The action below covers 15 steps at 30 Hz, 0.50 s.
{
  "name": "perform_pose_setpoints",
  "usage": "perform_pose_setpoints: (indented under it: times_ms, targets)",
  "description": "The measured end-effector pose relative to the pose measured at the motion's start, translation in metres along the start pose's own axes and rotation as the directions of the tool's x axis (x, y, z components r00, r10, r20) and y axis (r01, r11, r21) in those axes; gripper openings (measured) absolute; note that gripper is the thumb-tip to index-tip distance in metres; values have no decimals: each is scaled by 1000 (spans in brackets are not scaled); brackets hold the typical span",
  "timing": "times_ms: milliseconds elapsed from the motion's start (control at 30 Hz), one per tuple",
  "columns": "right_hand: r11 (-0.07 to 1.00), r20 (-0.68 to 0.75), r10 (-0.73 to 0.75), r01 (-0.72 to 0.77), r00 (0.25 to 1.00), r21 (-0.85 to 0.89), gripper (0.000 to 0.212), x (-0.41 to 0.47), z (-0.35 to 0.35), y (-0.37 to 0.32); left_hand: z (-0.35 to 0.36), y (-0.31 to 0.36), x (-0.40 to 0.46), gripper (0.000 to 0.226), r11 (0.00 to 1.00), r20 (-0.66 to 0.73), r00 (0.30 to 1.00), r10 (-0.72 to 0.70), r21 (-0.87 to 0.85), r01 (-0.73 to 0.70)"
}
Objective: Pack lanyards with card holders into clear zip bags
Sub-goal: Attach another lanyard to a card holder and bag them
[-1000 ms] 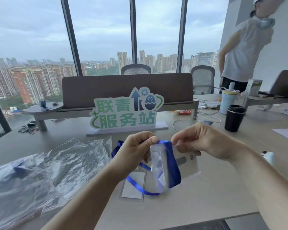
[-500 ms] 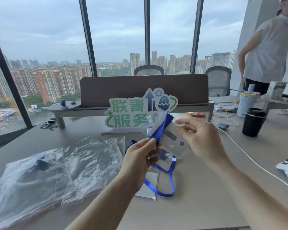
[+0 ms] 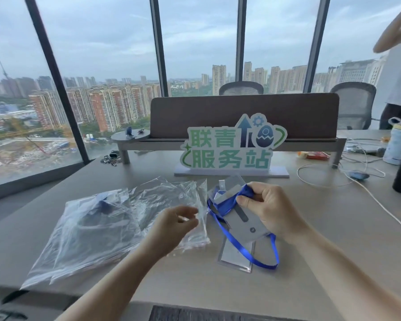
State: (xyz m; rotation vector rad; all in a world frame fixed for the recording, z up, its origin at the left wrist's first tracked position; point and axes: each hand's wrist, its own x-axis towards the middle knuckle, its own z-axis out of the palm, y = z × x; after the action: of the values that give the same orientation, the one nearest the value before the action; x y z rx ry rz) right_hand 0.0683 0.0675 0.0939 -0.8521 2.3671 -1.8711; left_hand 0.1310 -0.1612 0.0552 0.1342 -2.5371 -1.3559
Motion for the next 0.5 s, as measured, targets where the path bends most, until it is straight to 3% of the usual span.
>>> perform_pose_setpoints:
  times_ms: [67,133,333,500]
  targets:
    - [1000,9,2,-2,1000,13,10,1,2,5,-23,-36,1,23,930,18,999,-36,366,27]
    - [1000,-11,4,-4,1000,26,9,1,2,8,-34,-62,0,32,829,28,995,-93,555,62]
    - [990,-57,-13,20,998,136,8,7,6,5,-19,-85,14,42,764,3,999,-50,645,36]
    - [982,-90,4,13,996,188,11,3,-2,5,1,-69,34,23,724,-63,996,-58,684,86]
